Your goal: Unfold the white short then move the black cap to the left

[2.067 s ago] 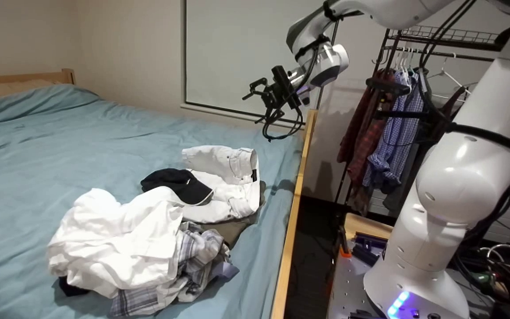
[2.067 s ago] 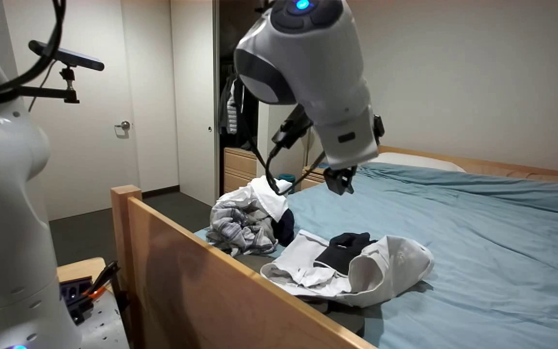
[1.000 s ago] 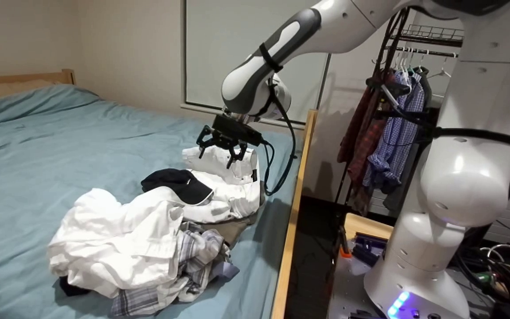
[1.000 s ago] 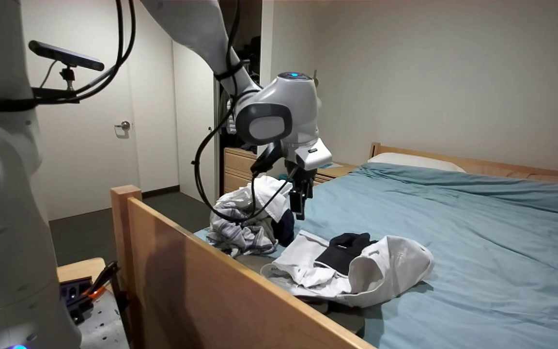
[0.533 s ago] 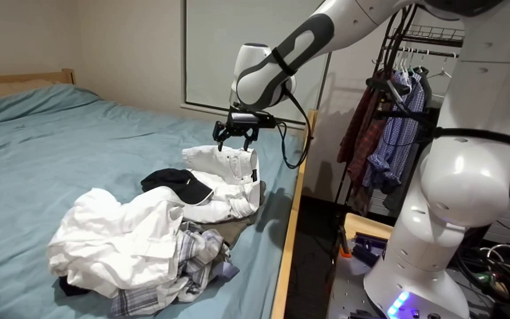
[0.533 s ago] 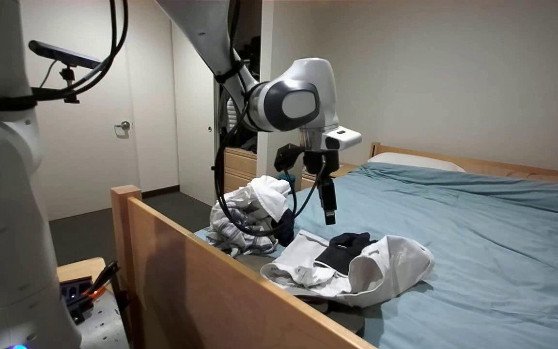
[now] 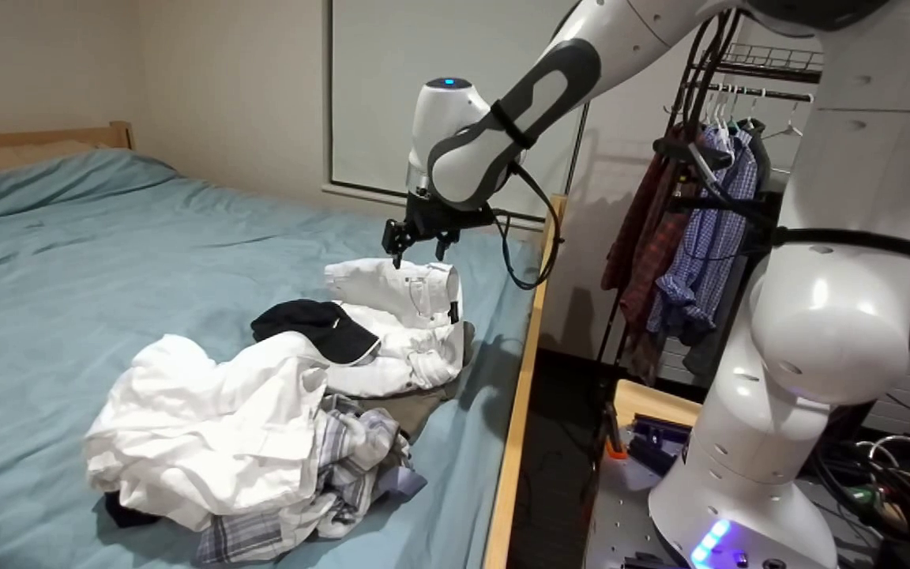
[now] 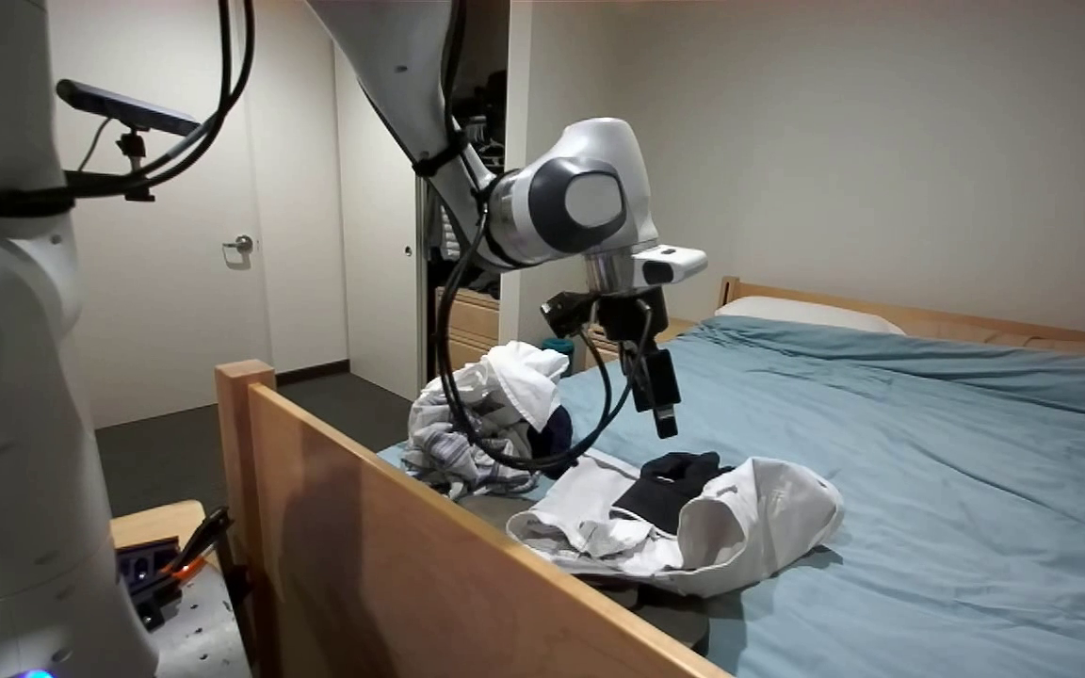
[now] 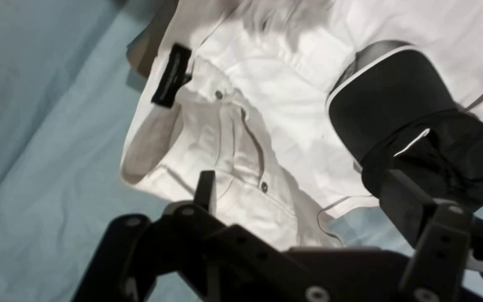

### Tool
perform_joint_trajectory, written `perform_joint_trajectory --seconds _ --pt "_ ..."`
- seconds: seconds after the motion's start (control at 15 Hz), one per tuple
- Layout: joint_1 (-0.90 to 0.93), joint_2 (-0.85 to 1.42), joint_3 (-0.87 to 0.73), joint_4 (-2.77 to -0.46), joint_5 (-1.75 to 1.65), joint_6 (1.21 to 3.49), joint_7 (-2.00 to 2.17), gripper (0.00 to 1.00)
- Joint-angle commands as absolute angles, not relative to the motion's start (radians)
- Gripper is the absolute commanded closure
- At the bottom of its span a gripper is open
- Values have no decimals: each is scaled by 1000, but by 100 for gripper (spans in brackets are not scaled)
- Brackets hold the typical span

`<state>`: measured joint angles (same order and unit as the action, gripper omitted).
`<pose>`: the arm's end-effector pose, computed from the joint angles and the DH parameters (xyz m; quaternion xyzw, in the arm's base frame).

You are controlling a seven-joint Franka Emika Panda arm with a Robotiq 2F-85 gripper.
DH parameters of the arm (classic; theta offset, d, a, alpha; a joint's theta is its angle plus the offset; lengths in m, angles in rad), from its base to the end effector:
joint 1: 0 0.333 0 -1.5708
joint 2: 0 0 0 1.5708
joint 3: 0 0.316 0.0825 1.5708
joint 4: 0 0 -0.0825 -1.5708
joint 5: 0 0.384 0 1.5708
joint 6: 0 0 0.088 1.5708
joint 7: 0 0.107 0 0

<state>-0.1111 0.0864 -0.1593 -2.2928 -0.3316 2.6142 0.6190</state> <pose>0.5262 -0.1380 0.3361 0.9407 -0.3010 0.1319 0.0843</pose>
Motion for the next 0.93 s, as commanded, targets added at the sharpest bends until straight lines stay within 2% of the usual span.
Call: perform_joint_trajectory --seconds 0.0,0.2,0.27,0.47,0.87 --pt "-76 158 -199 -2181 -612 2586 754 0" --pt "-39 215 -208 -2102 -819 2512 820 0" --pt "-70 164 -196 -2167 -727 2566 770 0" --pt "-62 181 -196 -2153 -737 2559 780 0" --pt "-26 350 -218 -2028 -914 2567 1088 0"
